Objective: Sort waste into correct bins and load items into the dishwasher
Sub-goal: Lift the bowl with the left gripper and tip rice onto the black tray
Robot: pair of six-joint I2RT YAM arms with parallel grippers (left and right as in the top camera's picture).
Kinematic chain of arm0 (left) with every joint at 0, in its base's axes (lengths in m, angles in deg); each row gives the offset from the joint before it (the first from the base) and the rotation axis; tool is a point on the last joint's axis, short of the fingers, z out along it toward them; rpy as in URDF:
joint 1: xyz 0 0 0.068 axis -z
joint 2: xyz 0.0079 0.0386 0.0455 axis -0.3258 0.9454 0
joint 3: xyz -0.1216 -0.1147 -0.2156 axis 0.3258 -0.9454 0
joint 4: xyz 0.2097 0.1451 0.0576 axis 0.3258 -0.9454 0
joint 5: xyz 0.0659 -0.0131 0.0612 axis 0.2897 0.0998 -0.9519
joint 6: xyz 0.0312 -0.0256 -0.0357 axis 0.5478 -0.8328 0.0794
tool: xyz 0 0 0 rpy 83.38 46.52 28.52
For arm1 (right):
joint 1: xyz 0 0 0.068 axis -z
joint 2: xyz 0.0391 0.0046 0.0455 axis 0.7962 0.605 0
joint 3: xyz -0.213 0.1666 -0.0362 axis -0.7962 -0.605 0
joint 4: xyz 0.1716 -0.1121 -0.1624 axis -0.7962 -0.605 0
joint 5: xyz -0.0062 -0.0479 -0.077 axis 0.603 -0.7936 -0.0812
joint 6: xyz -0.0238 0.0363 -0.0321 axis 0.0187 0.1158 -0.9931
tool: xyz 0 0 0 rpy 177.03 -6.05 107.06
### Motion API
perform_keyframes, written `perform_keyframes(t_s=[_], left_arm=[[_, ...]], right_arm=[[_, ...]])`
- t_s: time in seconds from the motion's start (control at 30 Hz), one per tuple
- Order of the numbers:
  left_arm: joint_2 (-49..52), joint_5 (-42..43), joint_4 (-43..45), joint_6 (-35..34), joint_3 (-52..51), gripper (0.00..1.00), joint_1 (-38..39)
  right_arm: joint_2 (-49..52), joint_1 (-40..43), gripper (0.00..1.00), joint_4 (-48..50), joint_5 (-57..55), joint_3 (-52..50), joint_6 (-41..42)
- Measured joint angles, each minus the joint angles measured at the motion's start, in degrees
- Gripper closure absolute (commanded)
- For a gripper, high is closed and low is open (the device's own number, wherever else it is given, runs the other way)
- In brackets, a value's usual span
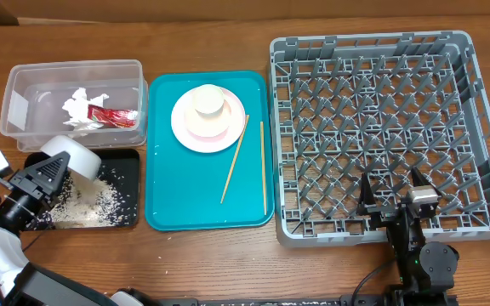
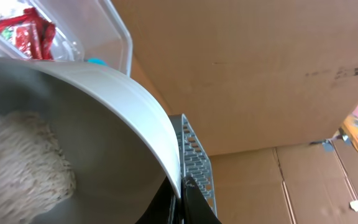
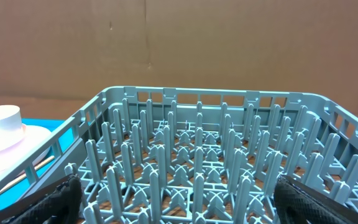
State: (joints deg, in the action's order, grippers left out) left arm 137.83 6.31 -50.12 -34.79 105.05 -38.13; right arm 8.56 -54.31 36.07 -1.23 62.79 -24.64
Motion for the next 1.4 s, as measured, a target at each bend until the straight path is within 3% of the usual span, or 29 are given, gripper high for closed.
perform_keyframes(t_s=[0.4,1.03,1.23,1.4], left_arm=[[0.0,6.6,3.6,-0.7,0.0,0.96,-2.4],[0.0,7.7,4.0,-3.7,0.0,0.96,-2.0],[0.0,7.4,3.0,-3.7,0.0,0.96,0.3],[0.0,2.2,-1.9,-4.2,0.0,0.96,6.2]], right_arm=[[0.0,0.0,0.00,0.0,0.0,0.0,0.0],[0.0,0.0,0.00,0.0,0.0,0.0,0.0],[0.0,0.0,0.00,0.0,0.0,0.0,0.0],[0.0,0.0,0.00,0.0,0.0,0.0,0.0]])
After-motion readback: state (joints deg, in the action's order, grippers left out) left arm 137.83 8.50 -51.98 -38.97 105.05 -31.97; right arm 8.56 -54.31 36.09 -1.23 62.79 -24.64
